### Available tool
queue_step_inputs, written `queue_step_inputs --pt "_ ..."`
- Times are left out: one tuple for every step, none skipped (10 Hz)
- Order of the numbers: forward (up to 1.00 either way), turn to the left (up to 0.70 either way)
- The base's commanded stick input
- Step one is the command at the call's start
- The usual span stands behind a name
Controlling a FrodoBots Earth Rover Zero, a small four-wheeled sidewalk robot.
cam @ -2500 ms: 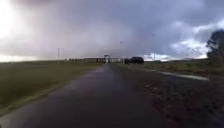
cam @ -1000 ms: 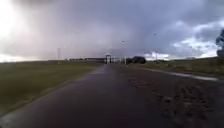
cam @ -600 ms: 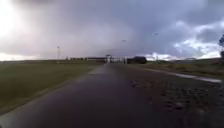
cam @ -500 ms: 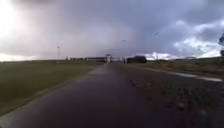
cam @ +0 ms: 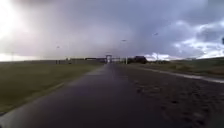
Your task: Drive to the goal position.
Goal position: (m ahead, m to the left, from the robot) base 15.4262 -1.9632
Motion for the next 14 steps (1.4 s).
queue_step_inputs --pt "0.7 0.02" --pt "0.7 0.05" --pt "0.7 0.07" --pt "0.7 0.09" --pt "0.7 0.11" --pt "0.7 0.13" --pt "0.7 0.14" --pt "0.7 0.14" --pt "0.7 0.14" --pt "0.7 0.14" --pt "0.7 0.14" --pt "0.7 0.14" --pt "0.7 0.08" --pt "0.7 0.0"
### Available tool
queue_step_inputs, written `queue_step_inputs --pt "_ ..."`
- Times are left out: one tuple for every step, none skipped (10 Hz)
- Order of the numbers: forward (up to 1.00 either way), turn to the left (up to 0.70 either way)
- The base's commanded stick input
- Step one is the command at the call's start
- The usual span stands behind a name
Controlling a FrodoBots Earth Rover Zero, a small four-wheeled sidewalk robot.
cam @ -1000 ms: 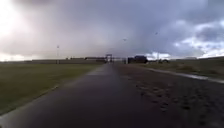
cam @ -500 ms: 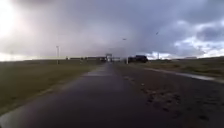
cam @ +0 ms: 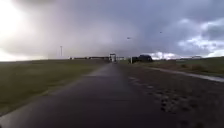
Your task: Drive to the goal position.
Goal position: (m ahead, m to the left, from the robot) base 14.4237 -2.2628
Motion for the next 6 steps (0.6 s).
queue_step_inputs --pt "0.7 0.0" --pt "0.7 0.0" --pt "0.7 0.0" --pt "0.7 0.0" --pt "0.7 0.0" --pt "0.7 0.0"
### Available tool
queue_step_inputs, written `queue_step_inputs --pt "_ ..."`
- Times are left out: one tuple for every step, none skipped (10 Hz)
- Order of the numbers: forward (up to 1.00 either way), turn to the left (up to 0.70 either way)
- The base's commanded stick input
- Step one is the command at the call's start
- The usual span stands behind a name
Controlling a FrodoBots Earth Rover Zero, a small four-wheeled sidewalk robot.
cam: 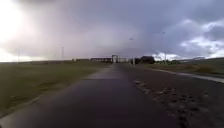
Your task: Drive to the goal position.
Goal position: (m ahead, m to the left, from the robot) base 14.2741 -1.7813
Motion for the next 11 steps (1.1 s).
queue_step_inputs --pt "0.7 0.0" --pt "0.7 0.0" --pt "0.7 0.0" --pt "0.7 0.0" --pt "0.7 0.0" --pt "0.7 0.0" --pt "0.7 0.0" --pt "0.7 0.0" --pt "0.7 0.0" --pt "0.7 0.0" --pt "0.7 0.0"
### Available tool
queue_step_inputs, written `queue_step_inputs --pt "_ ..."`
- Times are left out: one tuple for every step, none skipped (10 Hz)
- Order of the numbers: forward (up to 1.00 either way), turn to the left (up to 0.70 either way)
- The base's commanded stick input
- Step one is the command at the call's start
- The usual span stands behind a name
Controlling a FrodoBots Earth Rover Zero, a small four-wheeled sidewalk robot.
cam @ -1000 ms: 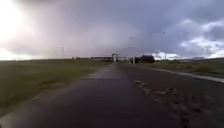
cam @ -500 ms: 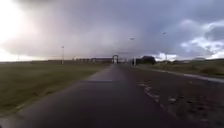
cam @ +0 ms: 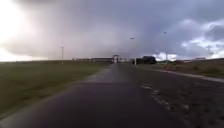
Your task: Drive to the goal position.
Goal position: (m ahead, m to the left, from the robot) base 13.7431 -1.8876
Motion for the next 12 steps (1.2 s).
queue_step_inputs --pt "0.7 0.0" --pt "0.7 0.0" --pt "0.7 0.0" --pt "0.7 0.0" --pt "0.7 0.0" --pt "0.7 0.0" --pt "0.7 0.0" --pt "0.7 0.0" --pt "0.7 0.0" --pt "0.7 0.0" --pt "0.7 0.0" --pt "0.7 0.0"
